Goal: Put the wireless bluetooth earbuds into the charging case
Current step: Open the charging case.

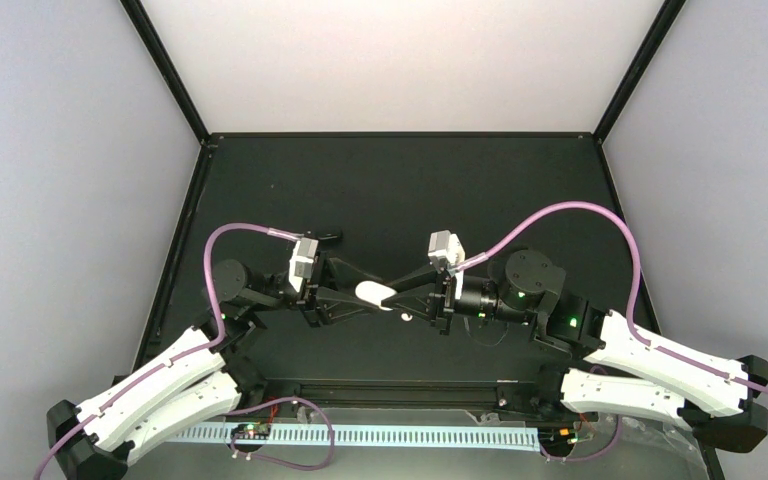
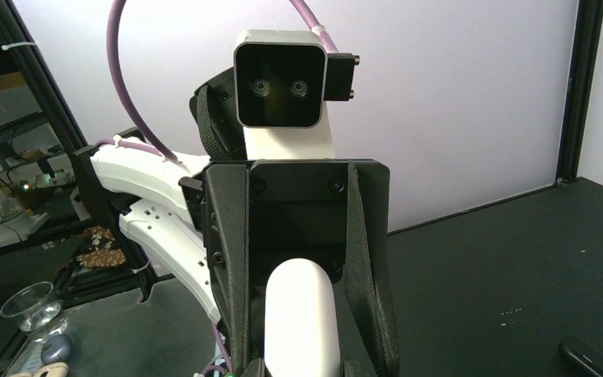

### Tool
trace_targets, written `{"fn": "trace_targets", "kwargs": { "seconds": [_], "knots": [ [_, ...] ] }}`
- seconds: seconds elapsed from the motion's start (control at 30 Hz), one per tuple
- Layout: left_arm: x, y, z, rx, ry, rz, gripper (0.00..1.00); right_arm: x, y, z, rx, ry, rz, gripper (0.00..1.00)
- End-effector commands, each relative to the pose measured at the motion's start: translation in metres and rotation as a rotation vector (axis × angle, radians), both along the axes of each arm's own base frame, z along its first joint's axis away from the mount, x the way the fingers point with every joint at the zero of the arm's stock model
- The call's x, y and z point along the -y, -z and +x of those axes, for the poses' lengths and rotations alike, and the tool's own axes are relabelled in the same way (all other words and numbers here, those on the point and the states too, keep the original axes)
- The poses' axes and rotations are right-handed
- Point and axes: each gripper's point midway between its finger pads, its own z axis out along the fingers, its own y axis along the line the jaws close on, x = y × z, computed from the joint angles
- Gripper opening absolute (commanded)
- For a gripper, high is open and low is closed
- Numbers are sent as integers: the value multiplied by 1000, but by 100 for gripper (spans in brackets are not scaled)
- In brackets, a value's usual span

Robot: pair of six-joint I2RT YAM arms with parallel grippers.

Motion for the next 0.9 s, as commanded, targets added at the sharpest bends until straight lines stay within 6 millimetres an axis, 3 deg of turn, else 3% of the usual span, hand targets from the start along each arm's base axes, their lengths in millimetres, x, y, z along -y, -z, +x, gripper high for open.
{"fn": "trace_targets", "kwargs": {
  "seconds": [0.0,0.23,0.53,0.87],
  "knots": [
    [-4,-12,-5,36,2,-30,49,5,-15,1,20,13,54,9],
    [-4,-13,-6,41,5,-32,36,4,-14,1,19,11,53,9],
    [-3,-12,-5,40,5,-31,26,4,-15,0,21,7,54,10],
    [-5,-15,-5,58,-11,-33,7,11,-16,7,24,63,53,35]
  ]
}}
